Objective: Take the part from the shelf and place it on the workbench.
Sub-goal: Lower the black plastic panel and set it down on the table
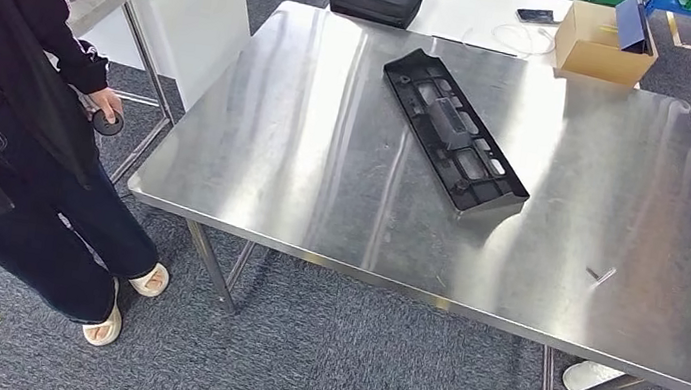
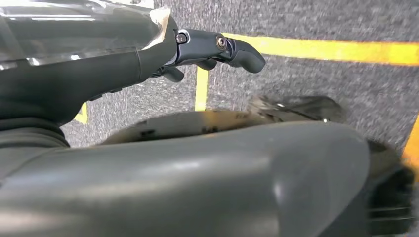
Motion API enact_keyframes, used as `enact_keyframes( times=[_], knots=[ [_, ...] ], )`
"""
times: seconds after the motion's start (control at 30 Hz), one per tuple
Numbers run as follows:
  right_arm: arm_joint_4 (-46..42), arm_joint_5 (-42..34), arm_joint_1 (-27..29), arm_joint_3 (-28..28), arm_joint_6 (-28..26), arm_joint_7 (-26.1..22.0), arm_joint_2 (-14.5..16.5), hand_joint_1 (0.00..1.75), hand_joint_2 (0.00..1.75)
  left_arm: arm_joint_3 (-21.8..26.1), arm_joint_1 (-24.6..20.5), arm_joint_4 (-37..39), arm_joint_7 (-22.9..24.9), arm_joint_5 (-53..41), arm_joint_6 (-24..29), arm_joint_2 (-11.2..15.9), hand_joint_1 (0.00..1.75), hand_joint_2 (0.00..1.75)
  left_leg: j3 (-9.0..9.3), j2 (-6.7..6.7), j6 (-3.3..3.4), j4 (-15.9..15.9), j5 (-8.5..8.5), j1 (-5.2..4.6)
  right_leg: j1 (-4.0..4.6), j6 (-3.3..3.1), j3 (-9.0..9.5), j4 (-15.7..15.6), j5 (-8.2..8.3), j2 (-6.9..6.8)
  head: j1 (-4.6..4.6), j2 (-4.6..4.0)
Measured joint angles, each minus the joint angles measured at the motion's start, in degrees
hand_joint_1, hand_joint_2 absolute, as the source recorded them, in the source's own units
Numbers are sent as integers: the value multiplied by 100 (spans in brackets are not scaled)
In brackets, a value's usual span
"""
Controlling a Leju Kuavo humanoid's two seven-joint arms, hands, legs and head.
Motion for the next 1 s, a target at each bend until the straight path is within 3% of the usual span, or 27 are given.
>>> enact_keyframes(
  times=[0.03, 0.07, 0.17, 0.2, 0.27, 0.33, 0.37, 0.43, 0.5, 0.53, 0.57, 0.6, 0.67, 0.7, 0.73, 0.8, 0.87, 0.93, 1.0],
  knots=[
    [12, 66, 10, 56, 59, 23, 42, 0, 0, -23, -3, -1, 3, -27, -19, -2, 0, 0, 12, 1, -19, 97, -20, 24, -3, 11, -29, 12, 26, -1, -1, 0],
    [23, 141, 19, 114, 124, 22, 79, 0, 0, -47, -7, -1, 7, -55, -43, -3, 0, 0, 139, 1, -33, -34, 68, 49, -10, 26, -62, 30, 47, 0, -1, 0],
    [41, 367, 19, 321, 282, -74, 181, 0, 0, -118, -47, -2, 22, -122, -121, -9, 0, 0, 838, -17, -53, -1154, 501, 108, -15, 77, -148, 109, 82, 8, -3, 0],
    [46, 423, 12, 387, 326, -105, 213, 0, 0, -143, -64, -3, 26, -139, -142, -12, 0, 0, 961, -29, -41, -1393, 560, 103, 0, 104, -176, 127, 98, 9, -2, 0],
    [56, 468, -1, 496, 402, -151, 275, 0, 0, -186, -83, -6, 37, -163, -170, -17, 0, 0, 966, -47, 26, -1496, 585, 55, 15, 183, -228, 135, 148, 9, -2, 0],
    [68, 472, 1, 558, 467, -179, 326, 0, 0, -215, -90, -7, 49, -187, -176, -19, 0, 0, 897, -34, 147, -1506, 663, 34, -3, 251, -303, 166, 143, 11, -2, 0],
    [74, 484, 4, 582, 515, -192, 340, 0, 0, -232, -98, -7, 54, -203, -178, -19, 0, 0, 855, -24, 215, -1518, 710, 29, -9, 247, -376, 284, 46, 12, 9, 0],
    [83, 522, 1, 632, 642, -224, 361, 0, 0, -279, -113, -7, 60, -245, -195, -22, 0, 0, 748, -1, 314, -1530, 802, 16, -13, 169, -627, 876, -356, 14, 35, 0],
    [86, 547, -6, 682, 737, -241, 376, 0, 0, -325, -117, -7, 65, -278, -217, -26, 0, 0, 626, 14, 349, -1526, 887, -15, -2, 131, -857, 1629, -732, 14, 51, 0],
    [87, 551, -7, 695, 758, -243, 380, 0, 0, -340, -117, -7, 67, -287, -222, -27, 0, 0, 568, 19, 354, -1523, 930, -32, 4, 152, -863, 1808, -793, 14, 50, 0],
    [88, 553, -7, 703, 769, -243, 381, 0, 0, -347, -118, -7, 68, -295, -225, -28, 0, 0, 514, 20, 354, -1521, 973, -45, 9, 190, -753, 1756, -758, 14, 50, 0],
    [88, 553, -9, 707, 771, -243, 381, 0, 0, -350, -118, -7, 68, -301, -227, -28, 0, 0, 470, 20, 348, -1519, 1013, -54, 14, 231, -535, 1484, -654, 14, 49, 0],
    [88, 558, -29, 715, 775, -244, 380, 0, 0, -358, -122, -8, 68, -303, -227, -29, 0, 0, 403, 18, 314, -1512, 1086, -70, 42, 253, 87, 563, -451, 13, 51, 0],
    [87, 559, -41, 720, 775, -245, 380, 0, 0, -364, -124, -8, 68, -302, -227, -31, 0, 0, 386, 19, 286, -1511, 1124, -78, 66, 239, 295, 224, -392, 14, 46, 0],
    [87, 558, -49, 726, 776, -246, 381, 0, 0, -371, -128, -9, 68, -302, -226, -32, 0, 0, 375, 22, 257, -1506, 1161, -86, 89, 213, 409, 12, -369, 15, 44, 0],
    [89, 547, -46, 733, 776, -249, 383, 0, 0, -388, -130, -9, 68, -301, -222, -34, 0, 0, 364, 24, 195, -1510, 1231, -91, 99, 161, 368, -31, -327, 16, 30, 0],
    [93, 531, -47, 735, 776, -253, 392, 0, 0, -405, -129, -9, 69, -300, -212, -33, 0, 0, 295, 9, 130, -1409, 1116, -72, 46, 72, 296, -43, -254, 6, 14, 0],
    [96, 515, -52, 737, 776, -263, 401, 0, 0, -422, -128, -9, 69, -300, -203, -32, 0, 0, 125, -5, 55, -929, 639, -31, 13, -21, 196, -49, -155, -11, -15, 0],
    [96, 502, -44, 739, 776, -280, 401, 0, 0, -439, -128, -9, 69, -304, -202, -33, 0, 0, -60, -6, -12, -192, 158, 15, 22, -49, 89, -42, -68, -24, -34, 0]
  ],
)
